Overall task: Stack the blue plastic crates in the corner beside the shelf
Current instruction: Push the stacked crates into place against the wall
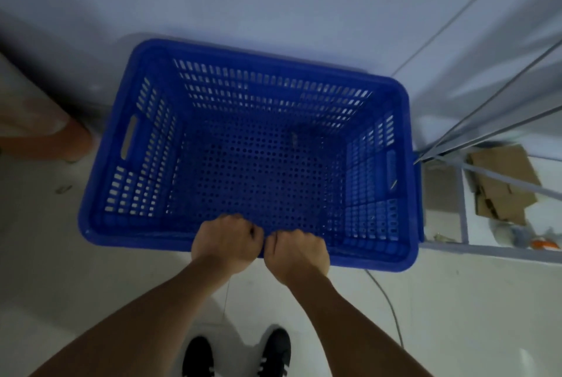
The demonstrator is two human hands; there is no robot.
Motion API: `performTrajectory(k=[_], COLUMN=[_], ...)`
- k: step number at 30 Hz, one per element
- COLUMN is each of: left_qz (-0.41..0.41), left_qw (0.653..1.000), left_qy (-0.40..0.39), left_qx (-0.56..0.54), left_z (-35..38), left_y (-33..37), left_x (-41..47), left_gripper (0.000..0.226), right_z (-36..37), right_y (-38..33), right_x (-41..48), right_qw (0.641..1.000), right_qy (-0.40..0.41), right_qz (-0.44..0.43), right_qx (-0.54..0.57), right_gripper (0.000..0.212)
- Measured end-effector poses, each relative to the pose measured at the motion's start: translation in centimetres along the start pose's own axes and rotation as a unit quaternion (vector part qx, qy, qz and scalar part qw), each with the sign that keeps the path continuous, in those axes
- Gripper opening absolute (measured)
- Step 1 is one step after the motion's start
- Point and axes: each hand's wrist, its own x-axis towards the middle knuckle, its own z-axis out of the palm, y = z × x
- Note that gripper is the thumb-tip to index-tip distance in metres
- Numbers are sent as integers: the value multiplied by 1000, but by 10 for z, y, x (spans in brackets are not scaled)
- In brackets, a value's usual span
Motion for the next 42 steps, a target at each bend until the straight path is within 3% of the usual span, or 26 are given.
performTrajectory(k=[13,23,36,42], left_qz=[-18,-3,-47,-42], left_qw=[1000,1000,994,995], left_qy=[3,4,-76,-82], left_qx=[-4,25,-58,-27], left_z=[-3,0,-13,-13], left_y=[2,0,6,3], left_x=[-14,12,-5,1], left_gripper=[45,46,47,44], right_z=[-11,7,-31,-27], right_y=[0,0,-6,-2], right_x=[-15,11,-8,1], right_qw=[998,998,992,994], right_qy=[-41,49,-120,-106], right_qz=[18,46,-28,-20], right_qx=[36,13,-15,7], right_gripper=[42,44,36,38])
